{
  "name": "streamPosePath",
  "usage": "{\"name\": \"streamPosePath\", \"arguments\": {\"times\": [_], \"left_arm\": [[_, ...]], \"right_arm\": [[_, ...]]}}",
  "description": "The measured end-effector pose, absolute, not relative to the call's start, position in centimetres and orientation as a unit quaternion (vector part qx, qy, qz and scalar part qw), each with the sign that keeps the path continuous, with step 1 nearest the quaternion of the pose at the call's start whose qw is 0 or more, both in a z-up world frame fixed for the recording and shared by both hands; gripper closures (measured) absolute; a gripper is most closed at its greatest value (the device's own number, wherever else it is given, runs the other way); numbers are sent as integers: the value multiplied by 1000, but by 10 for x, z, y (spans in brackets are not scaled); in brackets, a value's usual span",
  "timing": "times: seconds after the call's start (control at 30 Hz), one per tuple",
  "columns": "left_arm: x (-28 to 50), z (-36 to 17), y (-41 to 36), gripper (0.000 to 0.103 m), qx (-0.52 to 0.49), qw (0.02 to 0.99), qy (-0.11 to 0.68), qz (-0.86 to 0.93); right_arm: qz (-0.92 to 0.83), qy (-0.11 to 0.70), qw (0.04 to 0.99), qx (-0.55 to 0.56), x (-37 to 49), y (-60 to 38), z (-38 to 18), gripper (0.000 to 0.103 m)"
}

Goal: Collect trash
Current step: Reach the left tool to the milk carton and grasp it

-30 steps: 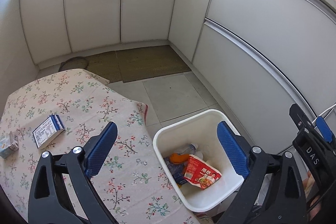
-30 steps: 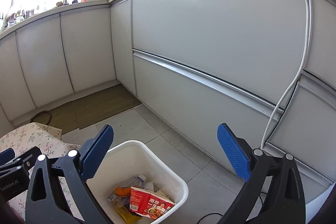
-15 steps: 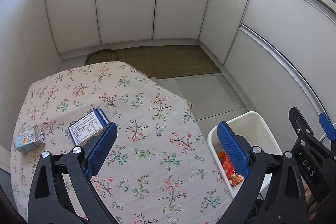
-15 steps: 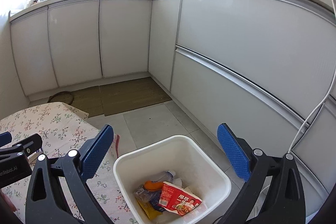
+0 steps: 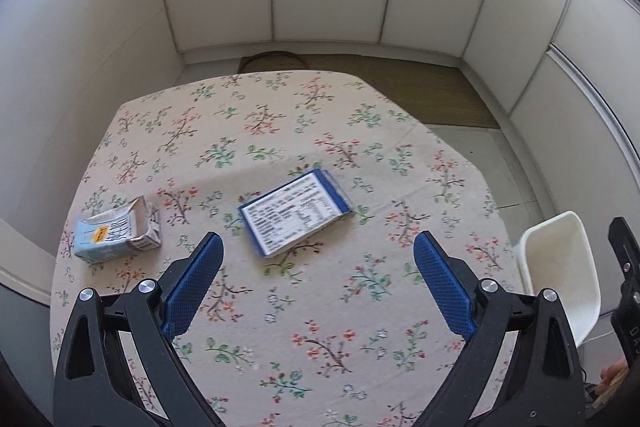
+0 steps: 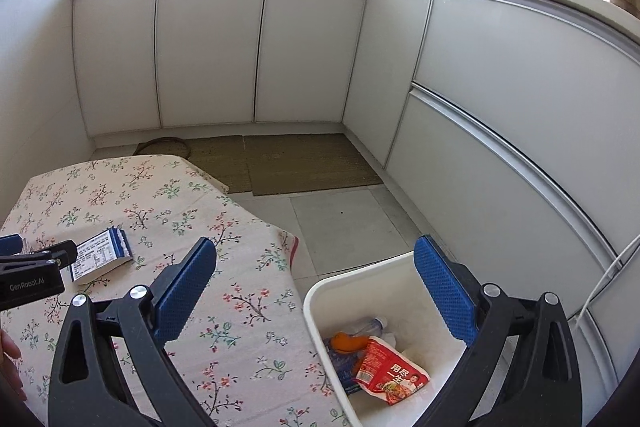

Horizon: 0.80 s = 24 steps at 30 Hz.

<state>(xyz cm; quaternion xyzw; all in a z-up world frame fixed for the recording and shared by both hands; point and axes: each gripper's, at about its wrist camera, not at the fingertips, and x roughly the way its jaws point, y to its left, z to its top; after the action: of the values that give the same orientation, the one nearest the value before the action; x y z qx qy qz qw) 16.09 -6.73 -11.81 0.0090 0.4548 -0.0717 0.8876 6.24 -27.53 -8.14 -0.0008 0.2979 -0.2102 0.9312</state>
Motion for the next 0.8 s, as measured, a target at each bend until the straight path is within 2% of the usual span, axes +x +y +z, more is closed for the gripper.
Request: {"name": "streamPosePath", "arguments": {"times": [0.2,0.43,0.67,0.8], "left_arm": [[184,-145,-24,11,47,862,503,-40],[212,-174,19,11,206,822,530,-37],[237,-201,50,11,306,760,568,-80],[250,-216,61,11,327,732,589,-102]], "right_arm": [[-189,316,930,-11,74,-257,-91,7],[-180,336,924,-20,84,-247,-103,7],[-169,358,918,-32,99,-235,-117,7],[-148,377,914,-39,107,-227,-128,7]]}}
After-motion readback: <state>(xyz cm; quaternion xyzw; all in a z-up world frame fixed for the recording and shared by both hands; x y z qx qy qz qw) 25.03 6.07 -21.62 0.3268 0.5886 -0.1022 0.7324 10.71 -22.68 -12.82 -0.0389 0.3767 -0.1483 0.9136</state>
